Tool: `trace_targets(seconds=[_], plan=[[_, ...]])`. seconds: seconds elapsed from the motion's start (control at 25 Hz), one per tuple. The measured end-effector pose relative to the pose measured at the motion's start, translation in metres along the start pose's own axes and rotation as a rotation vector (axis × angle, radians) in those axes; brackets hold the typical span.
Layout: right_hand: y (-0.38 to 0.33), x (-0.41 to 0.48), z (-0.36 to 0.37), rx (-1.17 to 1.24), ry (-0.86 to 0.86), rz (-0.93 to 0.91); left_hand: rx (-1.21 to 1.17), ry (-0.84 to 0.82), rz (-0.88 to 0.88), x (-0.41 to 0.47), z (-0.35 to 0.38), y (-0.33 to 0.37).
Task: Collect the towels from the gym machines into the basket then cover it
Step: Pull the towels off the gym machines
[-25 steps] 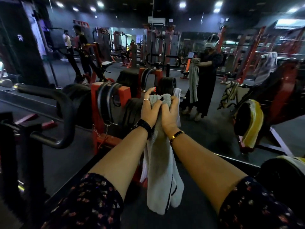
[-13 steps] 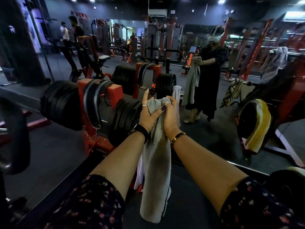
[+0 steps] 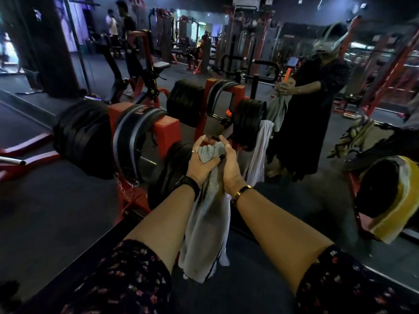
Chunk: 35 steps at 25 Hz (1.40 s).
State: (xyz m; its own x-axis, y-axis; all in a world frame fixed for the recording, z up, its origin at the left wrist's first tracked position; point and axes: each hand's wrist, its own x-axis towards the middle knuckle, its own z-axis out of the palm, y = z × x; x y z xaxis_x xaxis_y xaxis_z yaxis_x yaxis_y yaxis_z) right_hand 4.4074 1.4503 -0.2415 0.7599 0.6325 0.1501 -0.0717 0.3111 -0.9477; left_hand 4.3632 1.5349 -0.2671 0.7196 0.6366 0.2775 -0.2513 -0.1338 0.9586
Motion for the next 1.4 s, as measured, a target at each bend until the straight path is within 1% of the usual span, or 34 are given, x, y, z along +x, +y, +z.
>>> trace_targets(seconds=[0.16,0.28,0.36,0.52,0.64,0.76,0.84,0.92,0.96,1.04,1.12,1.24,1.4], plan=[[0.029,0.036,-0.016,-0.03,-0.046,0.065,0.009,0.049,-0.048,0.02,0.004,-0.032],[0.039,0.061,-0.02,-0.061,-0.057,0.086,0.038,0.07,-0.038,0.036,0.005,-0.037],[0.041,0.078,-0.026,-0.08,-0.088,0.098,0.063,0.084,-0.061,0.048,0.005,-0.045],[0.059,0.122,-0.04,-0.161,-0.271,0.172,0.143,0.218,-0.072,0.06,0.003,-0.064],[0.066,0.146,-0.042,-0.16,-0.386,0.2,0.232,0.309,-0.081,0.071,0.005,-0.067],[0.083,0.159,-0.05,-0.153,-0.511,0.225,0.277,0.436,-0.05,0.071,0.017,-0.075],[0.092,0.159,-0.061,-0.189,-0.63,0.235,0.282,0.541,-0.063,0.059,0.031,-0.086],[0.095,0.154,-0.075,-0.214,-0.707,0.245,0.291,0.613,-0.094,0.041,0.047,-0.099],[0.098,0.152,-0.082,-0.244,-0.719,0.225,0.303,0.624,-0.117,0.031,0.054,-0.105],[0.106,0.148,-0.098,-0.362,-0.732,0.103,0.33,0.674,-0.19,0.01,0.067,-0.118],[0.115,0.148,-0.112,-0.42,-0.713,0.036,0.341,0.768,-0.255,-0.01,0.075,-0.128],[0.13,0.149,-0.13,-0.529,-0.667,0.083,0.352,0.89,-0.32,-0.027,0.079,-0.149],[0.164,0.145,-0.152,-0.848,-0.732,0.141,0.419,0.915,-0.433,-0.034,0.088,-0.173]])
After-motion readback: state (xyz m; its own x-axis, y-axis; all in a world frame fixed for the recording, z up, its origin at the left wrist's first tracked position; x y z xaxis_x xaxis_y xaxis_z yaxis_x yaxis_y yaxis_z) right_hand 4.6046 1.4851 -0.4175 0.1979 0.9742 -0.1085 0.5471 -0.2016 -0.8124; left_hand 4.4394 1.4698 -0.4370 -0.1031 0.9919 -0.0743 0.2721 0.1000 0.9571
